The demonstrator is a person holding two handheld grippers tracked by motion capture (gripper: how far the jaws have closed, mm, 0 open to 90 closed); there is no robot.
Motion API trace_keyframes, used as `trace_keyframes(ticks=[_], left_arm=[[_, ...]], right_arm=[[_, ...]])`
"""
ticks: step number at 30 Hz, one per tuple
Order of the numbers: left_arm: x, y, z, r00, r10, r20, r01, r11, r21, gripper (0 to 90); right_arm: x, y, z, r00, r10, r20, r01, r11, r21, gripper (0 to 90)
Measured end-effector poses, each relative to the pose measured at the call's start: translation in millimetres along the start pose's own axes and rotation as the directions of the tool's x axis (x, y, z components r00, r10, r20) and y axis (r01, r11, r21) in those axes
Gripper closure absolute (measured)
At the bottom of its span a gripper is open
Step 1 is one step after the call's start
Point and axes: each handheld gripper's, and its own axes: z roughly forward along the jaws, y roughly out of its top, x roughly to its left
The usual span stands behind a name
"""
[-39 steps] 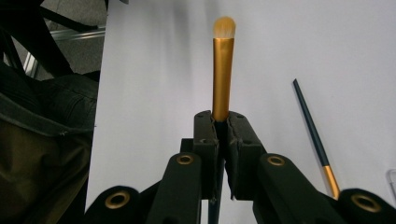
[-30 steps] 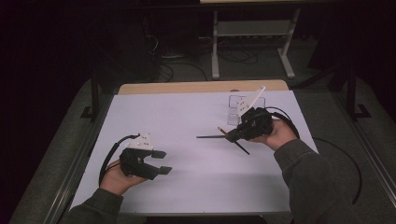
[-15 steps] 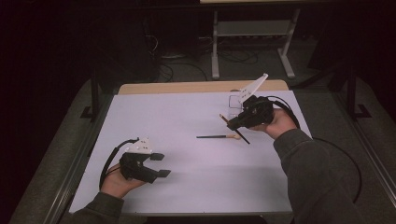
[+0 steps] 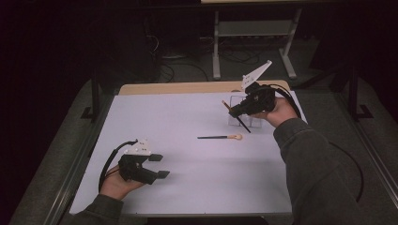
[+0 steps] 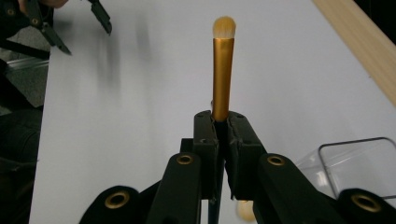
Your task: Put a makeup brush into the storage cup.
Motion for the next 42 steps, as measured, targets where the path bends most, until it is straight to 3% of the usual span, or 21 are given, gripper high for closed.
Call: trace_keyframes(ticks=[28,42], left_arm=[[1.3,-2.9,-4.0,0.9999,-0.015,-0.003,0.015,0.9997,-0.019,32.2],[4.5,-4.8,-6.3,0.9996,-0.028,-0.008,0.028,0.9989,-0.037,30.6]], right_arm=[[-40.3,25.9,-15.0,0.9988,0.018,0.046,-0.016,0.999,-0.041,82.5],[-60.0,48.1,-9.2,0.9983,0.016,0.056,-0.014,0.999,-0.032,82.5]])
